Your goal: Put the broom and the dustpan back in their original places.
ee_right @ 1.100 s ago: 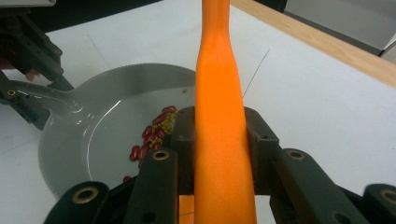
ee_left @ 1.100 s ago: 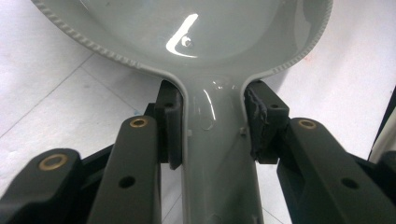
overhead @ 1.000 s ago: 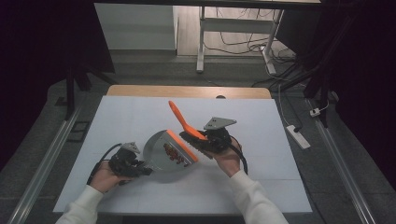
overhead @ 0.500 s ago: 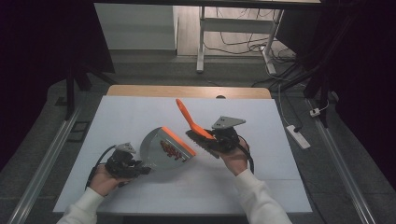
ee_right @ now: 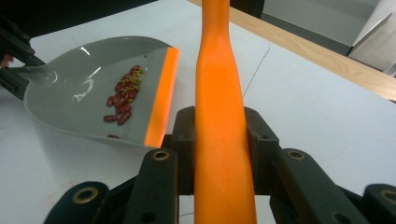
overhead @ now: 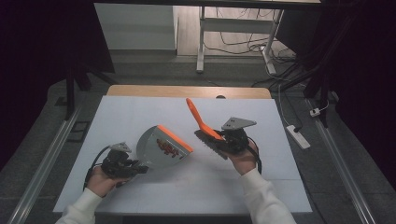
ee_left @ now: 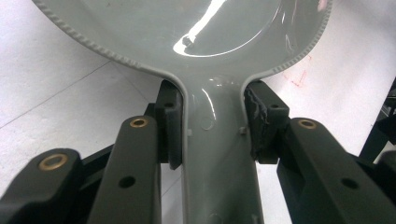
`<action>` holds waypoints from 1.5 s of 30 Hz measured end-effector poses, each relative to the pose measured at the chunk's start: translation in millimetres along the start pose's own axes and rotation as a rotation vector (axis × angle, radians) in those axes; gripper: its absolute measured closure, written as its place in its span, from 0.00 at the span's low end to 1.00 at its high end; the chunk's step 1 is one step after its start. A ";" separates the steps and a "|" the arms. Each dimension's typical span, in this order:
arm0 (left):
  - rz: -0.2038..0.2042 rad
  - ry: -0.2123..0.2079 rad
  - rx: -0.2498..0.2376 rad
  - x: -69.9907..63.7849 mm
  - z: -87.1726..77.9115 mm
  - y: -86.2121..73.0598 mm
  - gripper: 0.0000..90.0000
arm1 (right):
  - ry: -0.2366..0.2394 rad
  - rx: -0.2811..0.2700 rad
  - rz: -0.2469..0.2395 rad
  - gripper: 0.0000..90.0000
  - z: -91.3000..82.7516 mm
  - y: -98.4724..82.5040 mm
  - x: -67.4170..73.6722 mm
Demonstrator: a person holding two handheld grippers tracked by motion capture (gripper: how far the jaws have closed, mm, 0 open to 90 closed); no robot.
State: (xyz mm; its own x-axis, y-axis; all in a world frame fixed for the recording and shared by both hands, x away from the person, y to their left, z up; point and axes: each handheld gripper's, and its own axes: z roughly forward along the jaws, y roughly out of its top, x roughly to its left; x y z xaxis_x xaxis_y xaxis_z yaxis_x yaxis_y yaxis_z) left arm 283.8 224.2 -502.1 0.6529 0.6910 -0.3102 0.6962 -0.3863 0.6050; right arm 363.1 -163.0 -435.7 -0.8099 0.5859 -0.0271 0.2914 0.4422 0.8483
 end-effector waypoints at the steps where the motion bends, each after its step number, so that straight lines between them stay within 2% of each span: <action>1: -0.005 0.001 -0.005 -0.1 -0.4 -0.6 0.69 | -0.002 0.000 0.001 0.78 -1.4 -0.9 -1.0; 13: -0.063 0.026 -0.041 4.9 -7.1 -6.6 0.69 | -0.029 0.005 0.037 0.78 -15.9 -13.0 -11.6; 18: -0.084 0.034 -0.042 6.9 -7.7 -9.1 0.69 | -0.015 -0.006 0.082 0.78 -24.2 -21.2 -18.4; 23: -0.099 0.052 -0.052 7.2 -8.9 -10.1 0.69 | -0.024 -0.005 0.106 0.78 -33.2 -30.1 -24.2; 33: -0.139 0.092 -0.070 6.3 -8.9 -12.5 0.69 | -0.005 0.024 0.123 0.78 -41.8 -42.8 -28.5; 45: -0.193 0.136 -0.103 3.2 -7.8 -17.6 0.69 | -0.001 0.051 0.119 0.78 -55.6 -57.6 -28.9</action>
State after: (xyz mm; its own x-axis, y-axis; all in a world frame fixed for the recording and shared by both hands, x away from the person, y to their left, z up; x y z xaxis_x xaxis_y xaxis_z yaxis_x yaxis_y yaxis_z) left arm 271.3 238.0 -508.0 0.4597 0.8247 -0.3296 0.7656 -0.1799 0.6176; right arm 341.5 -243.1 -454.3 -0.7674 0.6371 0.0719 0.4111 0.4029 0.8177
